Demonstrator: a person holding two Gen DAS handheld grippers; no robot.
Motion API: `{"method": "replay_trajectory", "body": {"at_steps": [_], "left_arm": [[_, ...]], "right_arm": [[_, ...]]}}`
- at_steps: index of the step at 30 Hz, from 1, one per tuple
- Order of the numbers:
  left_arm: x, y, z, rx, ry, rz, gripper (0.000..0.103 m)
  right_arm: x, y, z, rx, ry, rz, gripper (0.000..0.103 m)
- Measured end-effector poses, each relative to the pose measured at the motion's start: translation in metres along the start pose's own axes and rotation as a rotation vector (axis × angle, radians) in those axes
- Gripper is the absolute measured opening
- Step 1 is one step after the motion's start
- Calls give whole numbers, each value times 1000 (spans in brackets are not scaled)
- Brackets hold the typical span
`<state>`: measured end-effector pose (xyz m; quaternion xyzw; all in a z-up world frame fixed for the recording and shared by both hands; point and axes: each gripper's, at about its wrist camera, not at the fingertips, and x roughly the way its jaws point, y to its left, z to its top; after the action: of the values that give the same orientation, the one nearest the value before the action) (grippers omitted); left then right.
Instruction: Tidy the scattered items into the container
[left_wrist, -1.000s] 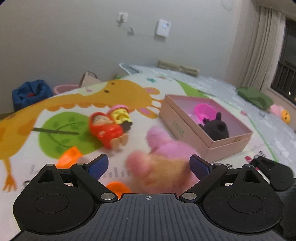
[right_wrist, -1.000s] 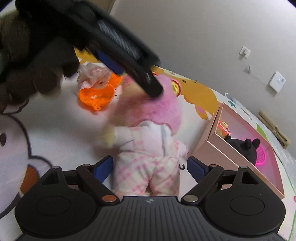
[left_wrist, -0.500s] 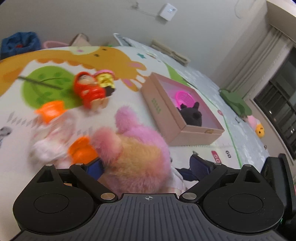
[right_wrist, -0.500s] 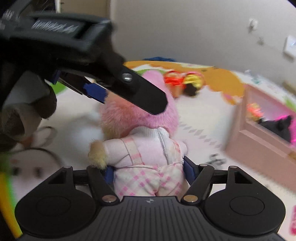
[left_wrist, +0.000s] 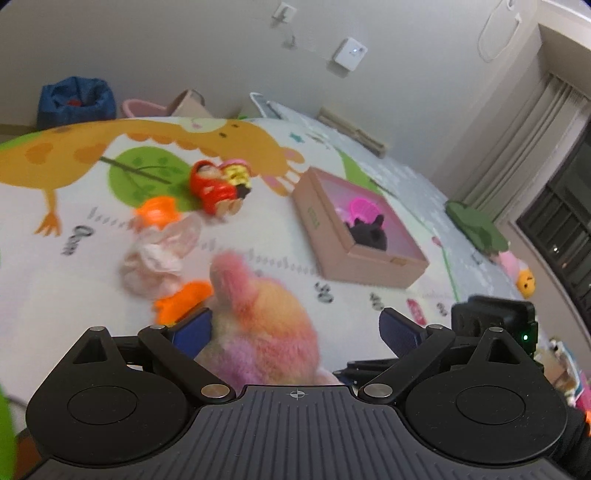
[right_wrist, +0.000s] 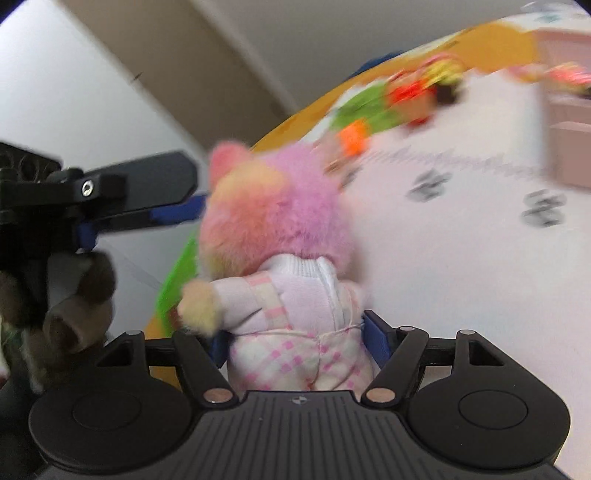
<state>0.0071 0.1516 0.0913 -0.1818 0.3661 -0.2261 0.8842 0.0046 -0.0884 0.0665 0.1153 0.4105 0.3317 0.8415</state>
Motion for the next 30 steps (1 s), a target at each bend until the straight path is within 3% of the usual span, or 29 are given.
{"method": "replay_trajectory", "body": {"at_steps": [4,7,9,11,16,22,30], "left_arm": [[17,-11,10,33,-39,33,98],[18,-14,13,74,-82,75,98],[19,-12,11,124,-106,169,98],[23,-8,6,174,-113,273,98],[33,6,-8,222,-105,429,98],[40,-7,-15,279,-106,391,98],[60,-44,-12,472,-163,459,98]], "right_arm": [[-24,-22,3,82,-83,-52,82],[-40,-36,8,86,-151,-212,82],[-48,-41,6,48,-176,-342,82],[-52,-44,1,34,-189,-404,82],[-60,-34,-15,8,-209,-406,92],[-54,-19,-36,-62,-196,-427,99],[-41,-9,-36,-152,-168,-461,103]]}}
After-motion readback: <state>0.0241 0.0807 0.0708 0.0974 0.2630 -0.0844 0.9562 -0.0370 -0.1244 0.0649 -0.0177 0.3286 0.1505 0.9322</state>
